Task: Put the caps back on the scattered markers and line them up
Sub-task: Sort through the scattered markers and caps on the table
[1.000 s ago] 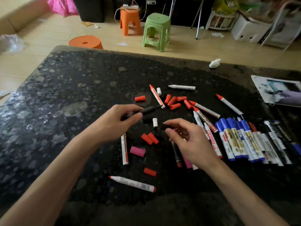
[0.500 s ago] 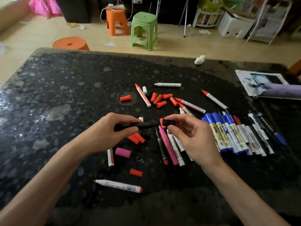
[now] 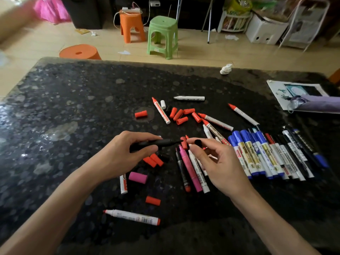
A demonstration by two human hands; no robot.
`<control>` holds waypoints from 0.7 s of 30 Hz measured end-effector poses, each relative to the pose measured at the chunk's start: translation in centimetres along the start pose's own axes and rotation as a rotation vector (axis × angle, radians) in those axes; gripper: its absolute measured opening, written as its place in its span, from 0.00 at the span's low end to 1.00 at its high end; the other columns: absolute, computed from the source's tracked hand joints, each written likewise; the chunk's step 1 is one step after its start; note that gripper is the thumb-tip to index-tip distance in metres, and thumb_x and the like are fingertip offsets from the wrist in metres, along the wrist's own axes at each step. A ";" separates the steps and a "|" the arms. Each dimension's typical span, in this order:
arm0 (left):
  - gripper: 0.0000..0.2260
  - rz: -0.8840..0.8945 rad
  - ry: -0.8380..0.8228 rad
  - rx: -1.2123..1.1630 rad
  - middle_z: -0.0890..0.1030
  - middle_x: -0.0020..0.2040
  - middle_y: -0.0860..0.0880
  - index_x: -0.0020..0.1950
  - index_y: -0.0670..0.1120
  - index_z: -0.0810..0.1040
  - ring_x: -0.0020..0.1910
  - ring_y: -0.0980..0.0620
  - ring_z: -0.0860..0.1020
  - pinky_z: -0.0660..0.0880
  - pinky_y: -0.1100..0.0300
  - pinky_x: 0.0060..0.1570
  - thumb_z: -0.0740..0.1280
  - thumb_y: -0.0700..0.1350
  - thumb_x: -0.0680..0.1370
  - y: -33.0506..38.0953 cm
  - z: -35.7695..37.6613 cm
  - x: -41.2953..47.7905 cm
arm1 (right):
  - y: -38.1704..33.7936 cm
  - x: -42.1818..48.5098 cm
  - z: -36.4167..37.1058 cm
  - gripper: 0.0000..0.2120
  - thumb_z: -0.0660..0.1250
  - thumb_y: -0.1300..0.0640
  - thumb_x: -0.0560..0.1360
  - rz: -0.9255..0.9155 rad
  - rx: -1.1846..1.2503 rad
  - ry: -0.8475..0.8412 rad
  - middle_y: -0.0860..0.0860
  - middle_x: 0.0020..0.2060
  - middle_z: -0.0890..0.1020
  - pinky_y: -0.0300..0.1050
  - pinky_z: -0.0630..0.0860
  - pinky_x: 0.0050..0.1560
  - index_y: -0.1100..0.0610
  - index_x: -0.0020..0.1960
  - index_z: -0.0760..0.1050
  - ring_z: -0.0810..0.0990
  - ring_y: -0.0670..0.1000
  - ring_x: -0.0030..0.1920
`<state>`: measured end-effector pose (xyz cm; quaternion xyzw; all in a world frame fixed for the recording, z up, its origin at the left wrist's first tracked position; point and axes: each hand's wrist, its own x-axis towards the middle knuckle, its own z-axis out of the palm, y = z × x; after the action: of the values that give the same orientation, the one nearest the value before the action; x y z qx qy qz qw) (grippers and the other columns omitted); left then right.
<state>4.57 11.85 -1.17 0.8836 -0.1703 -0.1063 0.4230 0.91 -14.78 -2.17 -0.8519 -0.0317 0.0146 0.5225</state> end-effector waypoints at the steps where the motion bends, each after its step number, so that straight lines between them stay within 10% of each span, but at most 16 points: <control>1: 0.11 0.001 0.005 0.002 0.85 0.46 0.61 0.62 0.62 0.83 0.46 0.59 0.83 0.74 0.68 0.45 0.70 0.50 0.81 0.0 0.1 0.0 | 0.1 0.0 0.1 0.16 0.67 0.45 0.81 -0.017 -0.044 -0.009 0.41 0.55 0.83 0.39 0.79 0.58 0.45 0.68 0.80 0.81 0.41 0.58; 5: 0.12 0.008 0.025 0.017 0.85 0.48 0.64 0.63 0.61 0.83 0.49 0.61 0.83 0.74 0.64 0.49 0.70 0.50 0.80 0.0 0.4 0.0 | -0.2 -0.2 0.4 0.21 0.64 0.51 0.84 -0.041 -0.162 -0.034 0.40 0.55 0.75 0.24 0.69 0.57 0.44 0.76 0.71 0.74 0.34 0.61; 13: 0.13 -0.001 0.035 0.032 0.83 0.49 0.67 0.64 0.60 0.83 0.51 0.65 0.81 0.71 0.67 0.50 0.71 0.51 0.80 -0.2 0.4 0.1 | -0.7 -0.3 0.0 0.12 0.75 0.52 0.77 -0.085 -0.142 0.092 0.36 0.51 0.82 0.35 0.80 0.52 0.44 0.59 0.80 0.82 0.38 0.53; 21: 0.13 -0.004 0.034 0.035 0.82 0.50 0.70 0.64 0.60 0.83 0.52 0.67 0.80 0.72 0.67 0.52 0.71 0.50 0.80 -0.1 0.4 0.1 | -0.7 -0.3 0.1 0.12 0.73 0.54 0.79 -0.142 -0.169 0.101 0.38 0.52 0.80 0.35 0.78 0.55 0.46 0.61 0.81 0.81 0.41 0.55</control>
<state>4.51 11.62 -1.46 0.8930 -0.1632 -0.0889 0.4100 0.60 -14.37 -1.55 -0.8881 -0.0664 -0.0682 0.4497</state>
